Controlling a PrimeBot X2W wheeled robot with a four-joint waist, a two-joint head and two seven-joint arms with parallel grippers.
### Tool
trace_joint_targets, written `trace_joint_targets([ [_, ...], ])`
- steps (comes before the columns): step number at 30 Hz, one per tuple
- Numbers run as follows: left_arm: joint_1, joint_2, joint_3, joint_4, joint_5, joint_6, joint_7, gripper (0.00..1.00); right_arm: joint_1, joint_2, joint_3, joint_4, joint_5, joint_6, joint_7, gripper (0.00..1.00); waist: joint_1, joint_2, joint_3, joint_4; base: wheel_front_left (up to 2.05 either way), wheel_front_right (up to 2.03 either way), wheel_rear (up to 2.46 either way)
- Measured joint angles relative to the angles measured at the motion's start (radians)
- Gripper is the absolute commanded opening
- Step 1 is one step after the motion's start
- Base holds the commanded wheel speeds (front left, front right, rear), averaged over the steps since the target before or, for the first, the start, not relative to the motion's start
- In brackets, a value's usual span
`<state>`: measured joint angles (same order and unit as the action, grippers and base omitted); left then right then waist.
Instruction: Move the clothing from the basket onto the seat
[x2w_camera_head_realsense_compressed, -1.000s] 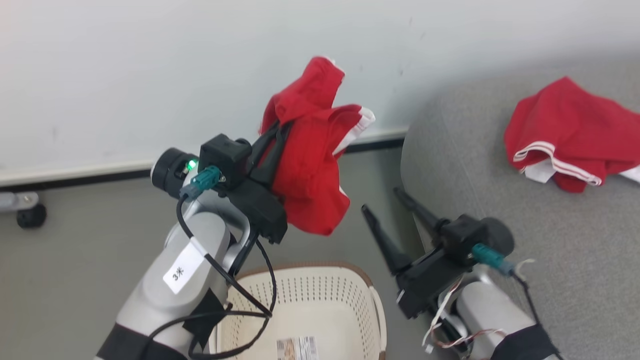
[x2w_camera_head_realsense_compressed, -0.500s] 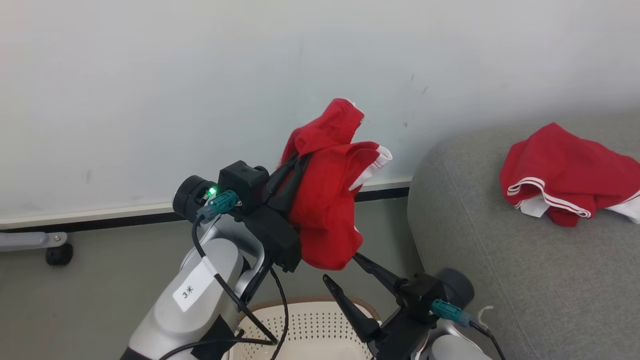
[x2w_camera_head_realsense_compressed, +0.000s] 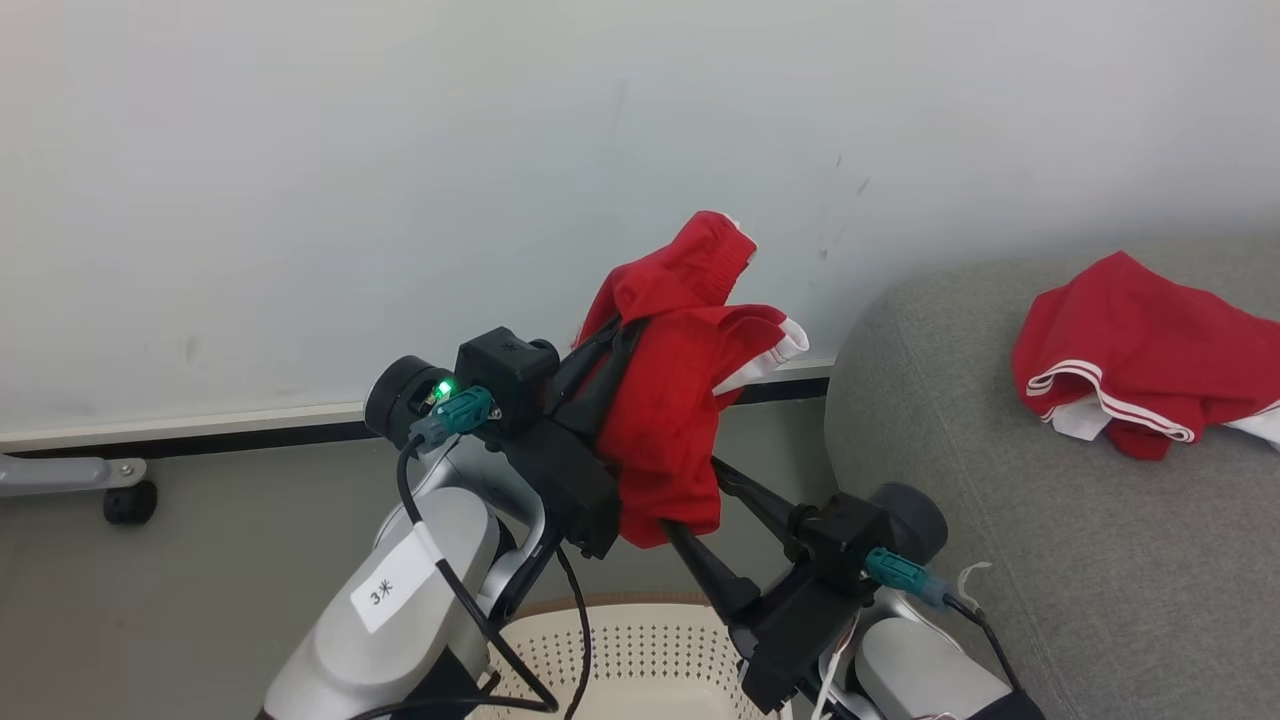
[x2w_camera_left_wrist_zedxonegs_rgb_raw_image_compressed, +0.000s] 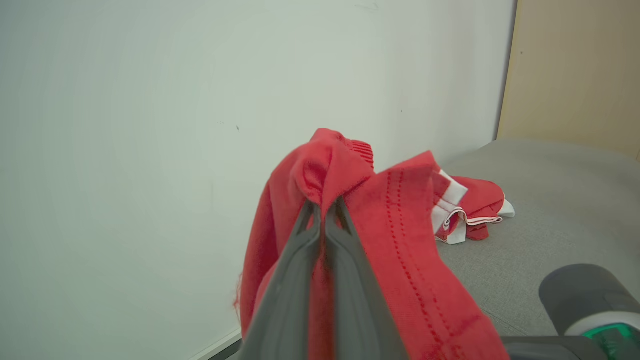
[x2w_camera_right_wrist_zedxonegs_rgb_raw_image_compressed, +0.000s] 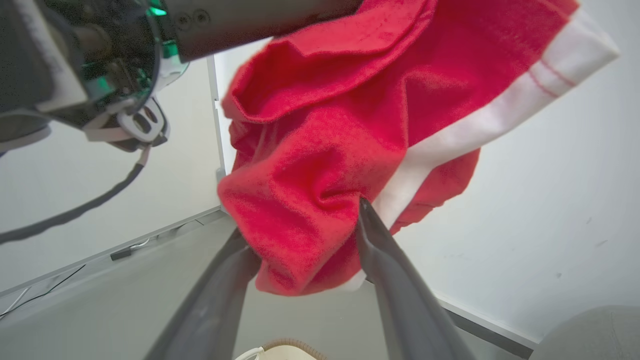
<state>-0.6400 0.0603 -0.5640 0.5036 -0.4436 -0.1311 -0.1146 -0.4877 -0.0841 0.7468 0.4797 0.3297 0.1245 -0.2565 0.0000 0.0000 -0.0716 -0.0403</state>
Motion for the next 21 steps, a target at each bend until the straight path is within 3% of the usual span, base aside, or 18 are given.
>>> trace_joint_targets([
  [1,0.000,0.000,0.000,0.000,0.000,0.000,0.000,0.00,0.000,0.000,0.000,0.000,0.000,0.000,0.000,0.28,0.0000,0.0000,0.000,0.000,0.00,0.00,0.00],
  [3,0.007,0.003,0.000,-0.009,-0.002,0.000,0.007,0.00,-0.003,0.000,-0.004,0.000,0.000,0.000,0.000,0.00,0.0000,0.0000,0.002,0.001,0.00,0.00,0.00],
  [10,0.038,0.027,0.020,-0.043,-0.010,0.018,0.019,0.02,-0.013,-0.001,-0.023,0.001,0.006,0.000,0.000,0.00,0.0000,0.0000,0.010,-0.008,0.00,0.00,0.00],
  [11,0.044,0.033,0.024,-0.047,-0.012,0.023,0.025,0.34,-0.016,-0.003,-0.029,0.001,0.006,0.000,0.000,0.00,0.0000,0.0000,0.012,-0.012,0.00,0.00,0.00],
  [12,0.050,0.036,0.029,-0.051,-0.015,0.026,0.025,0.46,-0.017,-0.005,-0.036,0.001,0.006,0.000,0.000,0.00,0.0000,0.0000,0.013,-0.016,0.00,0.00,0.00],
  [13,0.055,0.039,0.032,-0.055,-0.024,0.026,0.025,0.77,-0.017,-0.009,-0.042,0.001,0.006,0.000,0.000,0.00,0.0000,0.0000,0.014,-0.021,0.00,0.00,0.00],
  [14,0.061,0.040,0.034,-0.059,-0.033,0.026,0.026,1.00,-0.018,-0.014,-0.050,0.000,0.006,0.000,0.000,0.00,0.0000,0.0000,0.016,-0.026,0.00,0.00,0.00],
  [21,0.099,0.063,0.046,-0.089,-0.040,0.037,0.026,1.00,-0.044,-0.080,-0.121,-0.021,0.006,-0.014,0.000,0.00,0.0000,0.0000,0.024,-0.071,0.00,0.00,0.00],
])
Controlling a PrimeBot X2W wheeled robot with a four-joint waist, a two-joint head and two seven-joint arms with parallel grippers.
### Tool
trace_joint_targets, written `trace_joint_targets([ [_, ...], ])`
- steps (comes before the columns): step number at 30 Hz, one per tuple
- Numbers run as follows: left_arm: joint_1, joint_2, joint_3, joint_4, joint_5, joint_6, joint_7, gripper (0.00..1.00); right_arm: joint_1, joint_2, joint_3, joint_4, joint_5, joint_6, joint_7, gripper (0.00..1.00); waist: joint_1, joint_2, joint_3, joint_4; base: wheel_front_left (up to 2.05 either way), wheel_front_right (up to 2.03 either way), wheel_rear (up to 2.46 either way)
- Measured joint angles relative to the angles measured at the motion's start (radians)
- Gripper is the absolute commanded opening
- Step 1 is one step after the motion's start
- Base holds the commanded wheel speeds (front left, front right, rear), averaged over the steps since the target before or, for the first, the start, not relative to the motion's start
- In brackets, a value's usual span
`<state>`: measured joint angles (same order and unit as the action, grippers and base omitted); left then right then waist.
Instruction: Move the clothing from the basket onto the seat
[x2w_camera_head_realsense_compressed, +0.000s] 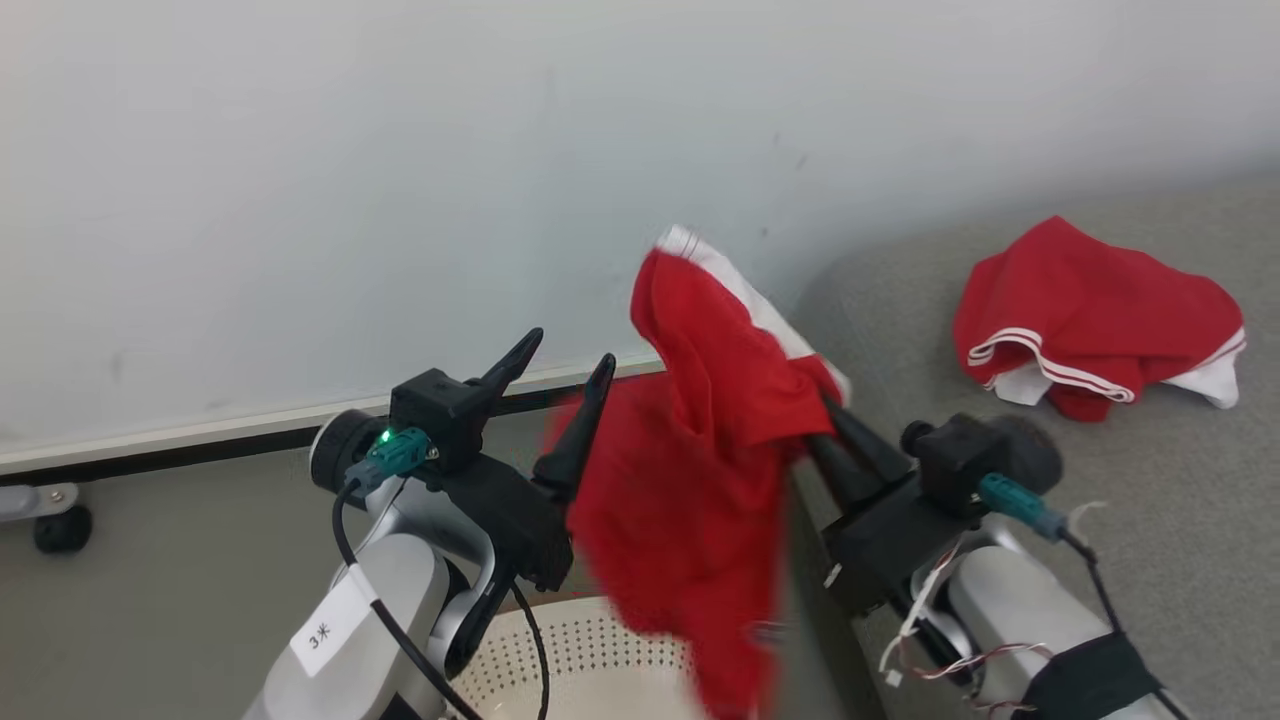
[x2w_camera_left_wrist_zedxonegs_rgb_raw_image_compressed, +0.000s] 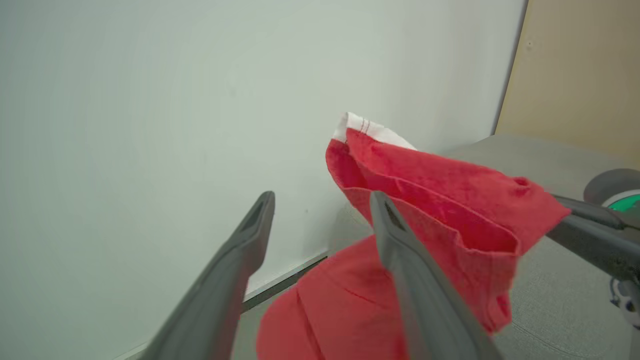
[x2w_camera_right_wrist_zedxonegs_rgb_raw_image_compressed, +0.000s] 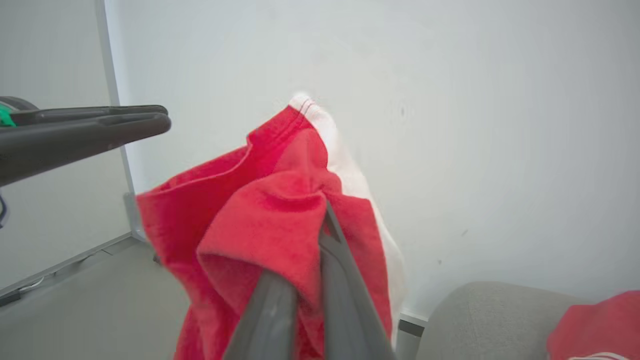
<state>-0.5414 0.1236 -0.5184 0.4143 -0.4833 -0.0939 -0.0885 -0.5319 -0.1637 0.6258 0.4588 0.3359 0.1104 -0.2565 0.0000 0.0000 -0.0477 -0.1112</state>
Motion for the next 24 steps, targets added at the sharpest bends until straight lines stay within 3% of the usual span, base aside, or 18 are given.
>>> trace_joint_targets([
  [16,0.140,-0.001,-0.029,-0.075,-0.009,0.007,-0.020,1.00,0.089,-0.173,-0.115,-0.153,-0.011,-0.103,0.000,0.00,0.0000,0.0000,0.013,-0.169,0.00,0.00,0.00],
  [24,0.203,-0.002,-0.049,-0.130,0.000,0.025,-0.033,1.00,0.107,-0.204,-0.119,-0.229,-0.021,-0.110,0.001,0.00,0.0000,0.0000,0.024,-0.275,0.00,0.00,0.00],
])
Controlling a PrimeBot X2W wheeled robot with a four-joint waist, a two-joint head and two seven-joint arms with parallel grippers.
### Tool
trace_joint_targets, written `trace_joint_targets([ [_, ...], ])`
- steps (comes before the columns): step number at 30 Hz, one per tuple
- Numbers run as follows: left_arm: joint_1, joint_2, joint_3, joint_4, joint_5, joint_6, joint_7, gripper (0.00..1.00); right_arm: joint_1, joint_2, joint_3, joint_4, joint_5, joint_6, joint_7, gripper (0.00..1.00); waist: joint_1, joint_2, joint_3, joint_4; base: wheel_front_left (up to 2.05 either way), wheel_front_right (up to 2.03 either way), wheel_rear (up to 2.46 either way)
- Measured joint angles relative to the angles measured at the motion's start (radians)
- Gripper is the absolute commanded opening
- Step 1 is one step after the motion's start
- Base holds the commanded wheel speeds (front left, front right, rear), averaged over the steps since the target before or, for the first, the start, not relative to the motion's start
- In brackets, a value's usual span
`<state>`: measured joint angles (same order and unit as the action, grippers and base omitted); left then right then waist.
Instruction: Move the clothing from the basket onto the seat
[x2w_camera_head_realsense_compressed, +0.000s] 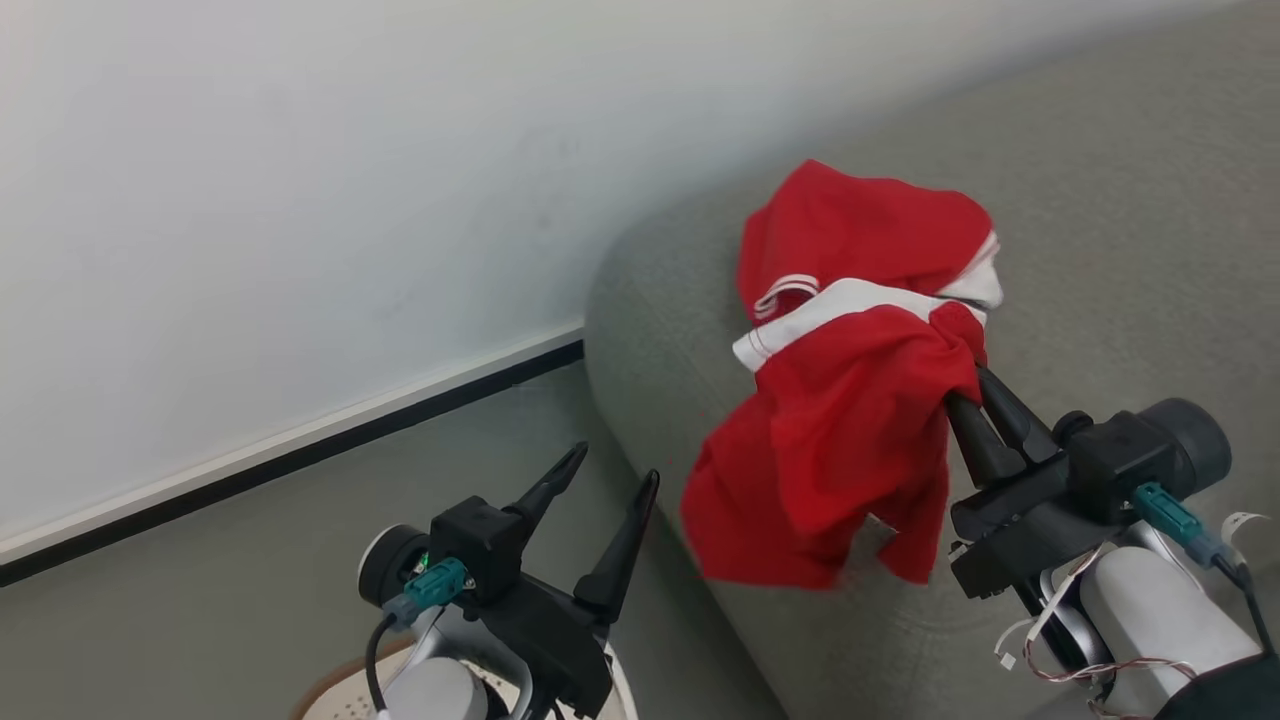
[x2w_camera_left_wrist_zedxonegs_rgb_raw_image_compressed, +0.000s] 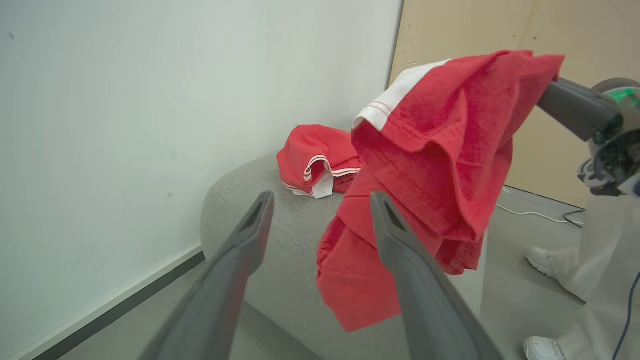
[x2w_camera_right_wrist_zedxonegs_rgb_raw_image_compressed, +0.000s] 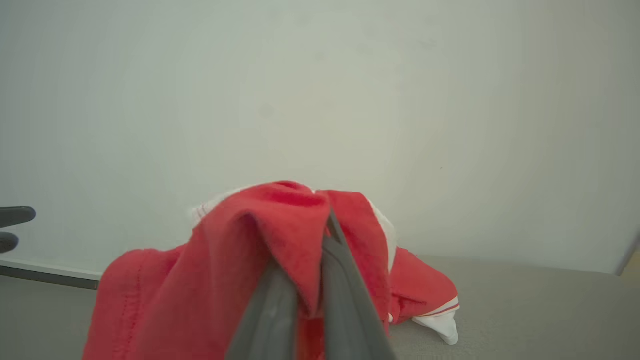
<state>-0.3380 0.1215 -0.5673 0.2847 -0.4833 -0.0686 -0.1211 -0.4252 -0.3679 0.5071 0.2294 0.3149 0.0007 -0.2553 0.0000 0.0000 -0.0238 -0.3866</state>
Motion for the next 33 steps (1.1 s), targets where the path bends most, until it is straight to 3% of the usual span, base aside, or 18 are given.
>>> trace_joint_targets([
  [6,0.007,-0.018,-0.032,-0.045,0.020,0.017,0.001,1.00,-0.060,-0.021,-0.010,-0.033,0.002,0.023,0.018,0.00,0.0000,-0.0001,0.037,-0.076,0.00,0.00,0.00],
  [14,-0.031,-0.020,-0.059,-0.091,0.059,0.025,0.019,1.00,-0.267,-0.040,-0.051,0.004,0.007,0.061,0.062,0.00,0.0001,0.0000,0.127,-0.091,0.00,0.00,0.00],
  [21,-0.047,-0.019,-0.090,-0.142,0.086,0.034,0.044,1.00,-0.483,-0.122,-0.150,0.095,0.029,0.079,0.101,0.00,0.0001,0.0001,0.211,-0.066,0.00,0.00,0.00],
  [33,-0.170,-0.013,-0.121,-0.244,0.166,0.033,0.091,1.00,-0.658,-0.202,-0.252,0.379,0.091,0.088,0.150,0.00,0.0003,0.0001,0.358,0.038,0.00,0.00,0.00],
])
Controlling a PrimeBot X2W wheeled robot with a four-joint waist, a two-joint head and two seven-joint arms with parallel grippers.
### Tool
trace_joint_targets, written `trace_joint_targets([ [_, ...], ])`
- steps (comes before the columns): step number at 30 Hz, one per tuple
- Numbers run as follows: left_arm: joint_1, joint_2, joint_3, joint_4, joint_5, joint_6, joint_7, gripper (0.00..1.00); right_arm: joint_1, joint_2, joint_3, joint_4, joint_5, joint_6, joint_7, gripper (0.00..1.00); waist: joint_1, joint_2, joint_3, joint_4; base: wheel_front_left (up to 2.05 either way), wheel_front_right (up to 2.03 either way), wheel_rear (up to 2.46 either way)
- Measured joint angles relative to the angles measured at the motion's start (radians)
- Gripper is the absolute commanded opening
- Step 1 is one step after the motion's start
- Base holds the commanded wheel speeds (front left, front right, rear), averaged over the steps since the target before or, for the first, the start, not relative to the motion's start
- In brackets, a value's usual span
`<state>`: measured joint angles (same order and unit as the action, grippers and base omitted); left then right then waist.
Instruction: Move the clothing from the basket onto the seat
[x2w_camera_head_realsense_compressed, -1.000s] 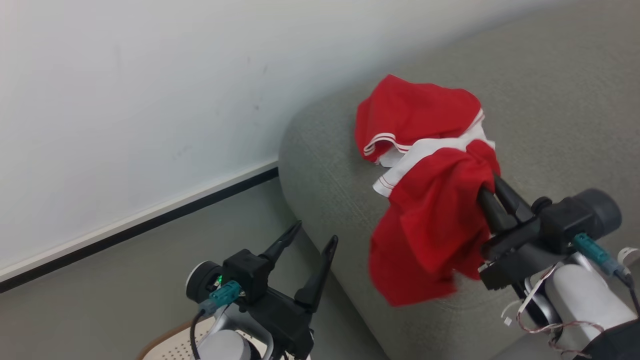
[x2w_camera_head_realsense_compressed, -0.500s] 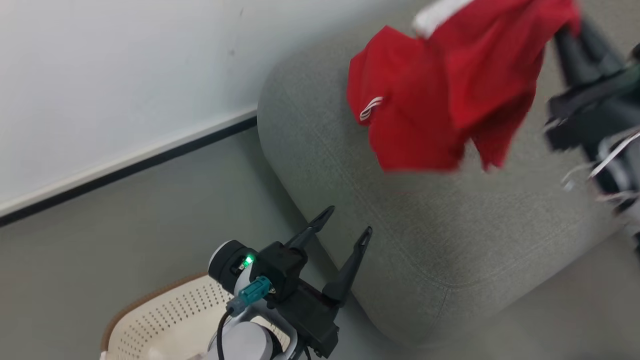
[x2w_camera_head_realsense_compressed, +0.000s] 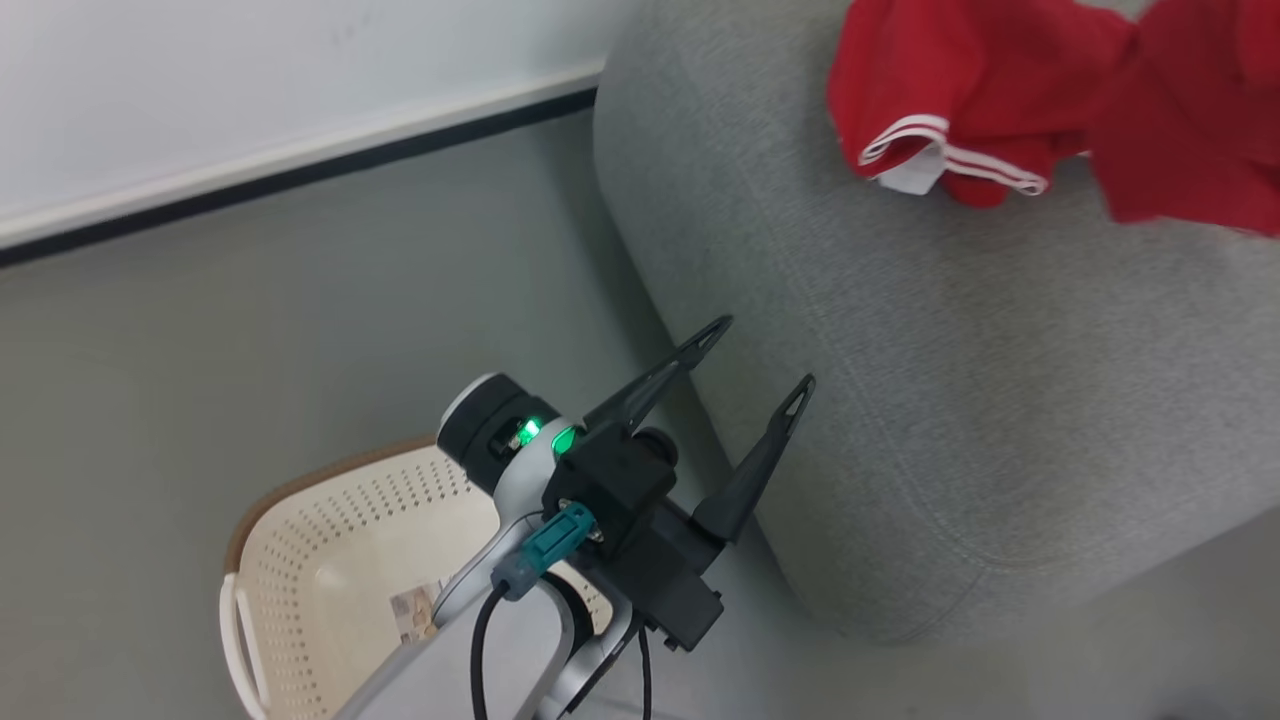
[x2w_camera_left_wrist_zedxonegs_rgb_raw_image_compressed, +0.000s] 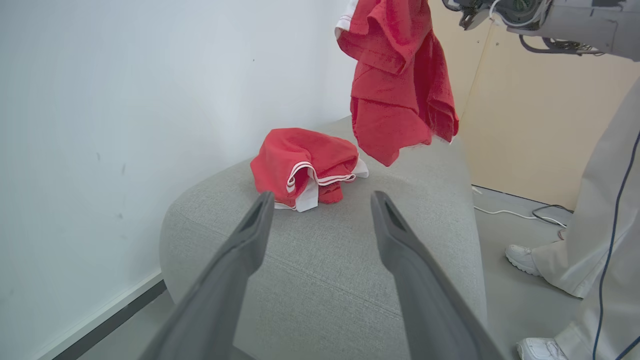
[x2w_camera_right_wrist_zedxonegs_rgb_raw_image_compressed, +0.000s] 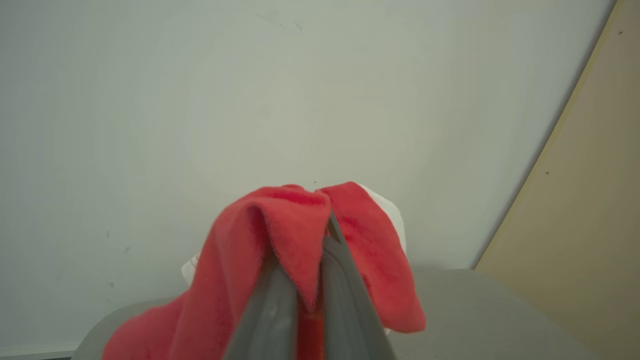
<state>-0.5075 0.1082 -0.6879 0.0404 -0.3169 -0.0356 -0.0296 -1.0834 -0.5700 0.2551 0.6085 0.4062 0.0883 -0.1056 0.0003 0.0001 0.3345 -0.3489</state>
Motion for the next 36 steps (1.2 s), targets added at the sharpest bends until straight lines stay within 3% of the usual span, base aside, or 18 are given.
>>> trace_joint_targets([
  [10,-0.082,0.008,-0.006,-0.074,0.038,-0.005,0.041,1.00,-0.080,0.006,0.002,0.084,-0.008,-0.006,-0.011,0.00,0.0000,0.0001,0.125,0.077,0.00,0.00,0.00],
  [18,-0.126,0.034,-0.003,-0.081,0.066,-0.010,0.060,1.00,-0.115,0.125,0.049,0.204,-0.011,-0.006,-0.039,0.00,0.0000,0.0001,0.237,0.106,0.00,0.00,0.00],
  [27,-0.141,0.056,0.007,-0.060,0.071,-0.018,0.063,1.00,-0.116,0.158,0.077,0.320,-0.020,0.005,-0.087,0.00,-0.0001,0.0001,0.282,0.089,0.00,0.00,0.00],
  [28,-0.141,0.058,0.009,-0.058,0.071,-0.018,0.063,1.00,-0.116,0.161,0.079,0.330,-0.022,0.008,-0.092,0.14,-0.0001,0.0001,0.281,0.083,0.00,0.00,0.00],
  [29,-0.141,0.059,0.010,-0.056,0.071,-0.018,0.063,1.00,-0.117,0.164,0.080,0.338,-0.023,0.009,-0.096,0.47,-0.0002,0.0000,0.281,0.078,0.00,0.00,0.00],
  [30,-0.141,0.061,0.011,-0.055,0.071,-0.018,0.063,1.00,-0.118,0.167,0.082,0.345,-0.024,0.009,-0.100,1.00,-0.0003,0.0000,0.279,0.073,0.00,0.00,0.00],
  [36,-0.138,0.072,0.025,-0.043,0.070,-0.017,0.061,1.00,-0.117,0.196,0.106,0.374,-0.032,0.018,-0.125,1.00,-0.0003,0.0000,0.263,0.039,0.00,0.00,0.00],
])
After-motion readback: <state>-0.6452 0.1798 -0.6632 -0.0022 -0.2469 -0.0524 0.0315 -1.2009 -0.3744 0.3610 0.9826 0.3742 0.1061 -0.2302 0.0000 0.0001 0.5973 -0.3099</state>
